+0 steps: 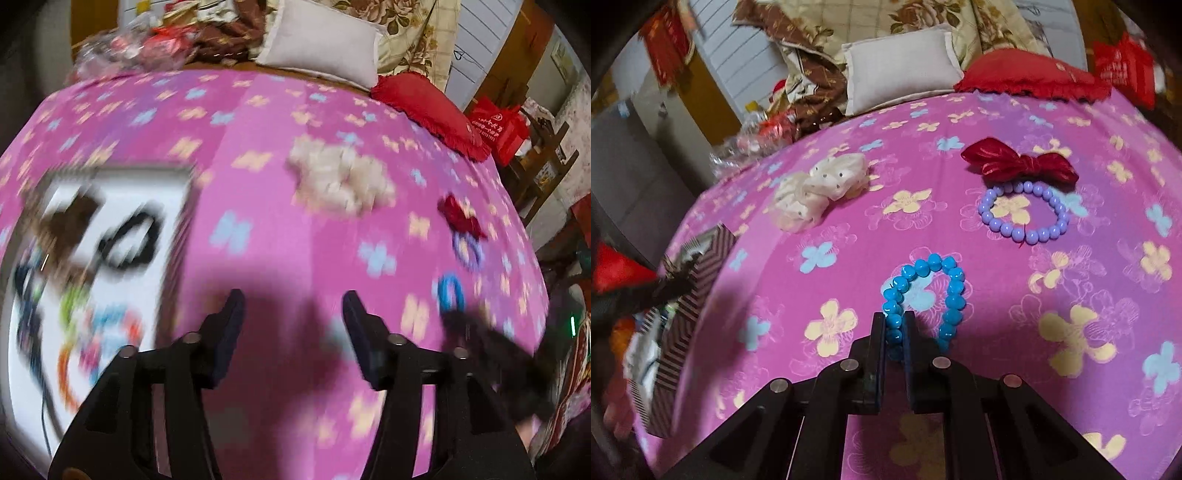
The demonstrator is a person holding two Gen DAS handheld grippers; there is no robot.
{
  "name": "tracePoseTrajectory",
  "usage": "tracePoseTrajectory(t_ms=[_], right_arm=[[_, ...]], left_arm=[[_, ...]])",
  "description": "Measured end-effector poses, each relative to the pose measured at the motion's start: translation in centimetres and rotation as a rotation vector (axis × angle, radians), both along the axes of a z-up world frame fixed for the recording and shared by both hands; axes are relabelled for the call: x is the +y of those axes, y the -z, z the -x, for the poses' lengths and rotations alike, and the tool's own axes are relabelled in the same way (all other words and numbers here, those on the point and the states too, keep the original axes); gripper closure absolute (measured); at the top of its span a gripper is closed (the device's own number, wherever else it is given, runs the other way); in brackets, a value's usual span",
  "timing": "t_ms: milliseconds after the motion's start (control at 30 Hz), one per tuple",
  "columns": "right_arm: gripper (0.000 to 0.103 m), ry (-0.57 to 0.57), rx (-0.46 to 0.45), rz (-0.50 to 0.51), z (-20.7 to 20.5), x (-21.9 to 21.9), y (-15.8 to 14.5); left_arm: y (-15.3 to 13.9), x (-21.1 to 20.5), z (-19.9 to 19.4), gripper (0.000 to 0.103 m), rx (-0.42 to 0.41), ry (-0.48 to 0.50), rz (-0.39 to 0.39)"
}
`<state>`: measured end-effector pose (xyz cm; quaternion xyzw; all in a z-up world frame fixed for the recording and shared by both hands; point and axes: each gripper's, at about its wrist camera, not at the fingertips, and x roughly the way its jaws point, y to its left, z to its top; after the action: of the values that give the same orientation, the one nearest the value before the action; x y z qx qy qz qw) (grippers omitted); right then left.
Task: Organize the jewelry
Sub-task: 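Grasp the cream scrunchie with the left tool while the right tool lifts the blue bracelet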
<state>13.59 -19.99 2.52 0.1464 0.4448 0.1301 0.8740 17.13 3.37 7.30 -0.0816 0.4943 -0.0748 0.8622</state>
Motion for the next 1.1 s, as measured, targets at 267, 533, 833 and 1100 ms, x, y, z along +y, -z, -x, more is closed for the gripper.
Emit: tracePoseTrajectory(t_ms=[267, 533, 833, 1100], right_arm=[[0.095, -0.016, -0.023, 0.075, -0.2, 1.4, -0.3], [0.095, -0.036, -0.036, 0.145, 0.0, 2.2, -0.4], [0.095, -0.052, -0.041, 0.119, 0.1, 2.1, -0.4], [0.095, -0.025, -0.088, 0.084, 1.4, 1.7, -1.2]], left_arm=[[3.1, -2.5, -11.7, 0.044, 0.091, -0.045, 0.013], [4.7, -4.2, -14.0, 0.041, 0.105, -0.004, -0.073], [2.8, -5.2, -10.7, 0.096, 0.069, 0.036, -0.082], [-2.2, -2.0, 2.1, 0.096, -0.062, 0.101, 0.021]])
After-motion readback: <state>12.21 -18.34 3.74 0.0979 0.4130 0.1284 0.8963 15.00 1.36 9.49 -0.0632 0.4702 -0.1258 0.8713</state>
